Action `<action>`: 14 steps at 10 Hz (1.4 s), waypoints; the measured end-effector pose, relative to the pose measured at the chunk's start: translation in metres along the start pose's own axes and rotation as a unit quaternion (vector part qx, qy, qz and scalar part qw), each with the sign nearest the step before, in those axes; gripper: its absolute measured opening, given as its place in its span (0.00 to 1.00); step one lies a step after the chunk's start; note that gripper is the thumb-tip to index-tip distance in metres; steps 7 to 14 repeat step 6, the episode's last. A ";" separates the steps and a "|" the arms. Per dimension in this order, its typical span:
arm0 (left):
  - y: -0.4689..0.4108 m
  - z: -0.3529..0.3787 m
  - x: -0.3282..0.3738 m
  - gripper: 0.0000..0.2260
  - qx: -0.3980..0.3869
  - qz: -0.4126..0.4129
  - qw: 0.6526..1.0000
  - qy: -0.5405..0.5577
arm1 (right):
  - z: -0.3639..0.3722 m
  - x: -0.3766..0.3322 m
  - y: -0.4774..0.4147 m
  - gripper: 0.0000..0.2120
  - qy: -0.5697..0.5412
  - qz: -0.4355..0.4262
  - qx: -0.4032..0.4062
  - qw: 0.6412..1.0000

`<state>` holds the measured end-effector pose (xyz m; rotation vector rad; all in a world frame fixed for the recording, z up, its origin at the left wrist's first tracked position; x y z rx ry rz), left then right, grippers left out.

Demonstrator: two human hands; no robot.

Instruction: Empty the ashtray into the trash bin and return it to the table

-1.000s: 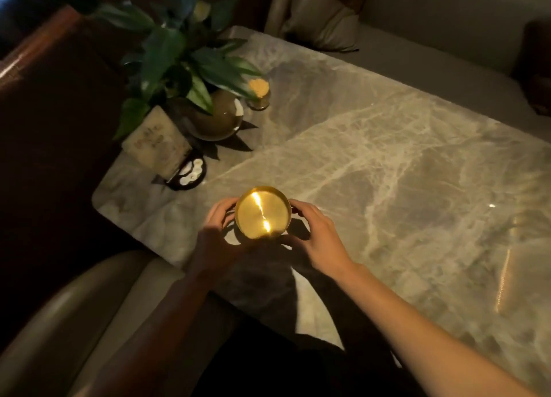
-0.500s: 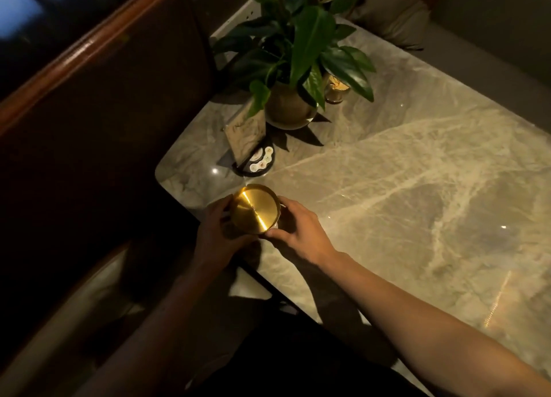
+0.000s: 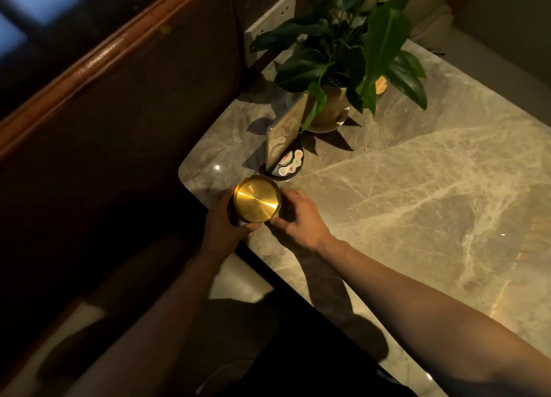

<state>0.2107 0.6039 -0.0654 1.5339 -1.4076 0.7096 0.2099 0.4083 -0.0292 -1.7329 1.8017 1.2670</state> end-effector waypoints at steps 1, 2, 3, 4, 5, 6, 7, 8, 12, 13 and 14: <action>-0.006 -0.001 -0.003 0.41 0.010 0.007 1.000 -0.005 | 0.008 -0.004 -0.008 0.31 0.004 0.009 0.004 1.000; -0.006 0.000 -0.003 0.42 0.023 0.000 1.000 0.007 | 0.010 -0.005 -0.011 0.30 -0.002 0.012 0.007 1.000; -0.004 0.004 -0.008 0.41 0.037 -0.010 0.999 0.023 | 0.011 0.000 -0.015 0.30 -0.015 0.025 0.007 1.000; -0.004 0.003 -0.010 0.42 0.038 -0.017 0.999 0.028 | 0.009 0.000 -0.014 0.30 -0.025 0.025 0.003 0.999; 0.011 0.008 -0.002 0.43 0.057 -0.043 0.996 0.045 | 0.008 0.000 -0.013 0.32 -0.062 0.034 -0.013 0.997; 0.022 0.012 -0.001 0.38 0.101 -0.051 0.992 0.054 | 0.009 0.005 -0.010 0.34 -0.098 0.044 -0.020 0.994; 0.022 0.012 -0.001 0.38 0.101 -0.051 0.992 0.054 | 0.009 0.005 -0.010 0.34 -0.098 0.044 -0.020 0.994; 0.022 0.012 -0.001 0.38 0.101 -0.051 0.992 0.054 | 0.009 0.005 -0.010 0.34 -0.098 0.044 -0.020 0.994; 0.022 0.012 -0.001 0.38 0.101 -0.051 0.992 0.054 | 0.009 0.005 -0.010 0.34 -0.098 0.044 -0.020 0.994; 0.022 0.012 -0.001 0.38 0.101 -0.051 0.992 0.054 | 0.009 0.005 -0.010 0.34 -0.098 0.044 -0.020 0.994; 0.022 0.012 -0.001 0.38 0.101 -0.051 0.992 0.054 | 0.009 0.005 -0.010 0.34 -0.098 0.044 -0.020 0.994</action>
Point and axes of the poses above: each hand's wrist, its own y-axis away from the middle knuckle, its own z-axis out of the palm, x = y × z, the point moved 3 cm from there along -y, towards the middle knuckle
